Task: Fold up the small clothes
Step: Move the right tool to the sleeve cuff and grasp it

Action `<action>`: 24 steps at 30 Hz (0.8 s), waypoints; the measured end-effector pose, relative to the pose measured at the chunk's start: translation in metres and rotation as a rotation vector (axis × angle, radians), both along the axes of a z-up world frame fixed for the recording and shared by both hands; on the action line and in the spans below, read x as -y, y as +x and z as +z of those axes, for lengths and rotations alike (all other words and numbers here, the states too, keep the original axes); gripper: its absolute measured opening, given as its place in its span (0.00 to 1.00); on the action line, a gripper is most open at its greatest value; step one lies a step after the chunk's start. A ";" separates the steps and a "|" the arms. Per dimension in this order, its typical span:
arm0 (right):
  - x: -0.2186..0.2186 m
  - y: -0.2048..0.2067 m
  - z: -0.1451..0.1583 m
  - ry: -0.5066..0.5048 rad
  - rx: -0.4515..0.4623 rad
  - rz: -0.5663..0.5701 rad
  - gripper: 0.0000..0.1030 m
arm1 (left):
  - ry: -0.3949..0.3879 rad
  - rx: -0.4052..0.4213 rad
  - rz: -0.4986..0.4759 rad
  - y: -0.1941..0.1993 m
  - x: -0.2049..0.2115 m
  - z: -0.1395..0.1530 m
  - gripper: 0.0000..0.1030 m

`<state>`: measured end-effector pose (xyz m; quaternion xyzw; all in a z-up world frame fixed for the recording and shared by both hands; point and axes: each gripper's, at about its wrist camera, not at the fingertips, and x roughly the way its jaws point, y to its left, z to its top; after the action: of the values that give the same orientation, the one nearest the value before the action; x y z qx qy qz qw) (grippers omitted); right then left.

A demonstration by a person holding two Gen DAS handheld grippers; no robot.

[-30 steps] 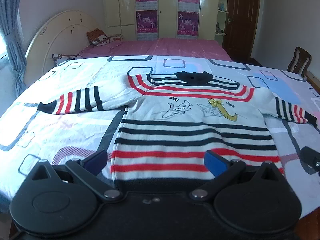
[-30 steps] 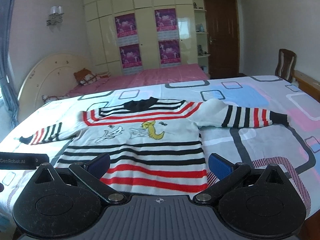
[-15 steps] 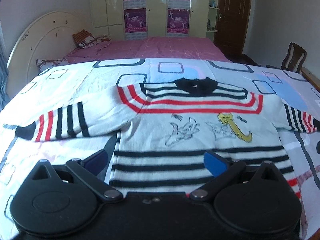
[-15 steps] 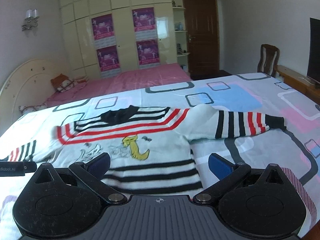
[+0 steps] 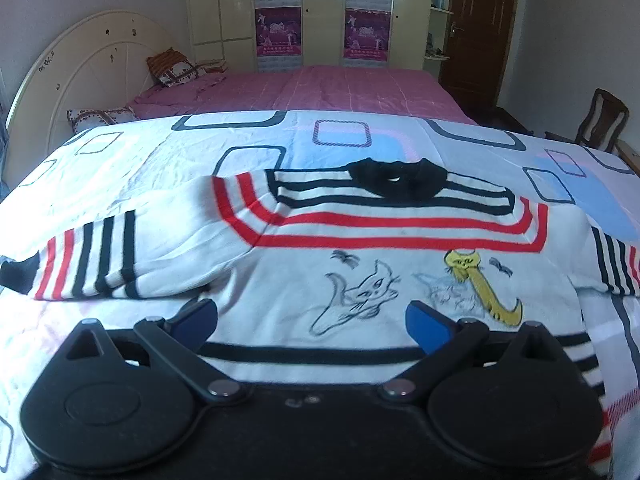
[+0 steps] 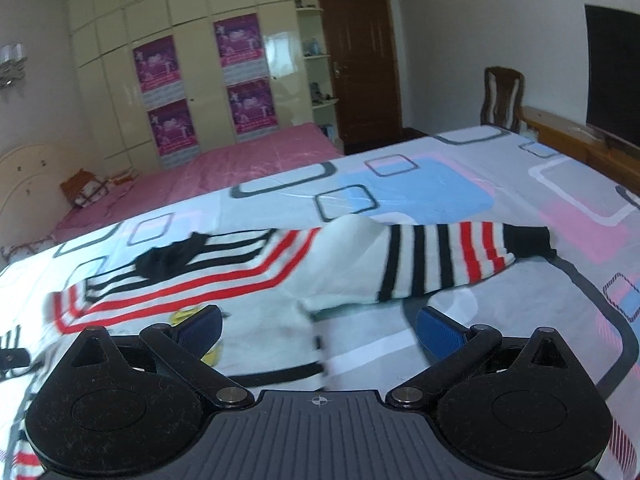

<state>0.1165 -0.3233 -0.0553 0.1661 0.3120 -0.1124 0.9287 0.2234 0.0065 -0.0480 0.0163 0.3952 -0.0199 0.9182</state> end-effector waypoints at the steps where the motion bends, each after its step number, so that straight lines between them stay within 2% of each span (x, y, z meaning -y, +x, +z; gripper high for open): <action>1: 0.011 0.005 -0.004 0.001 -0.009 -0.007 0.99 | 0.003 0.000 0.004 0.004 0.007 -0.002 0.97; 12: 0.140 0.045 -0.063 0.003 -0.114 -0.137 0.98 | 0.022 -0.031 0.032 0.043 0.066 -0.027 0.89; 13: 0.148 0.046 -0.067 0.001 -0.123 -0.148 0.86 | 0.026 -0.033 0.034 0.045 0.070 -0.029 0.88; 14: 0.160 0.050 -0.072 0.009 -0.135 -0.161 0.79 | 0.029 -0.035 0.038 0.046 0.073 -0.030 0.88; 15: 0.171 0.053 -0.078 0.027 -0.148 -0.180 0.76 | 0.032 -0.038 0.042 0.047 0.076 -0.030 0.88; 23: 0.214 0.064 -0.109 0.097 -0.180 -0.252 0.75 | 0.056 -0.056 0.030 0.054 0.094 -0.036 0.80; 24: 0.219 0.067 -0.112 0.107 -0.179 -0.259 0.62 | 0.060 -0.057 0.031 0.055 0.095 -0.037 0.80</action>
<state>0.1835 -0.5426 -0.1675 0.2436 0.3752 -0.2286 0.8647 0.2781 -0.0888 -0.0846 0.0373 0.4220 0.0057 0.9058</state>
